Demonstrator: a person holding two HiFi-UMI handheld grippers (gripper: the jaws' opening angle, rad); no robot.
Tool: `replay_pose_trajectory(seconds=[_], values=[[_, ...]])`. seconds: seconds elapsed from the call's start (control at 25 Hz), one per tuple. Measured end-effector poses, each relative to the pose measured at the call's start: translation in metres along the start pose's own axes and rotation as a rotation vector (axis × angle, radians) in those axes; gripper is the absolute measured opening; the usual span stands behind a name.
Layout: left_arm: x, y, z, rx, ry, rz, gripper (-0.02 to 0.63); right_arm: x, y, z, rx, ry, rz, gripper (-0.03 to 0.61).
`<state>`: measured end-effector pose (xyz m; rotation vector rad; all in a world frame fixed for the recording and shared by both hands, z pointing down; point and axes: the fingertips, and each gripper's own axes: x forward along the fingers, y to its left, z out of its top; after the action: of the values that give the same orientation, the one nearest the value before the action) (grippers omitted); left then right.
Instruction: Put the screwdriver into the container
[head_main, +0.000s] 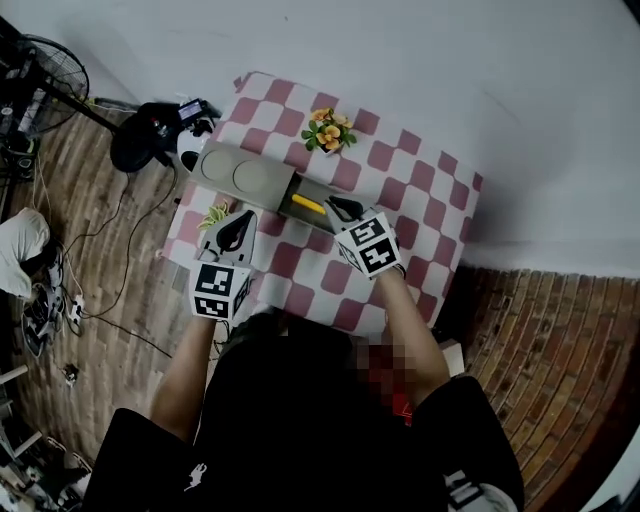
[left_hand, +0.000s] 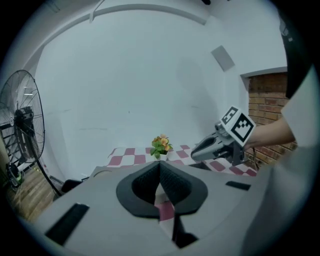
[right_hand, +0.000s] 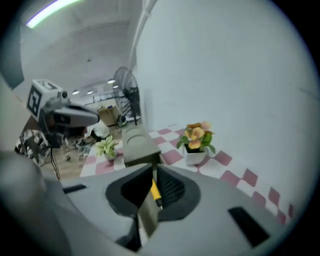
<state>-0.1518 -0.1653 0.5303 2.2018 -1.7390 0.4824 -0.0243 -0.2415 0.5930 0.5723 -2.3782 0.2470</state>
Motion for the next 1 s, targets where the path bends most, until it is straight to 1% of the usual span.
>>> replay_pose_trajectory(seconds=[0.04,0.16,0.32,0.44,0.52,0.72,0.88,1.0], values=[[-0.003,0.0,0.005,0.01,-0.013,-0.014,0.003,-0.017,-0.001,0.006,0.057,-0.048,-0.028,0.008],[-0.015,-0.002,0.027,0.05,-0.065,-0.062,0.003,-0.066,-0.001,0.022,0.172,-0.173,-0.121,0.002],[-0.031,-0.01,0.057,0.1,-0.144,-0.124,0.003,-0.132,0.003,0.037,0.243,-0.327,-0.264,0.002],[-0.045,-0.016,0.074,0.136,-0.192,-0.173,0.003,-0.179,0.016,0.049,0.301,-0.445,-0.359,0.002],[-0.054,-0.021,0.086,0.159,-0.228,-0.213,0.003,-0.208,0.028,0.054,0.33,-0.503,-0.426,0.002],[-0.093,-0.035,0.101,0.179,-0.29,-0.289,0.003,-0.258,0.074,0.053,0.374,-0.567,-0.533,0.002],[-0.119,-0.042,0.099,0.184,-0.308,-0.318,0.003,-0.281,0.107,0.053,0.383,-0.599,-0.592,0.002],[-0.135,-0.045,0.099,0.182,-0.317,-0.326,0.003,-0.292,0.124,0.058,0.369,-0.617,-0.613,0.002]])
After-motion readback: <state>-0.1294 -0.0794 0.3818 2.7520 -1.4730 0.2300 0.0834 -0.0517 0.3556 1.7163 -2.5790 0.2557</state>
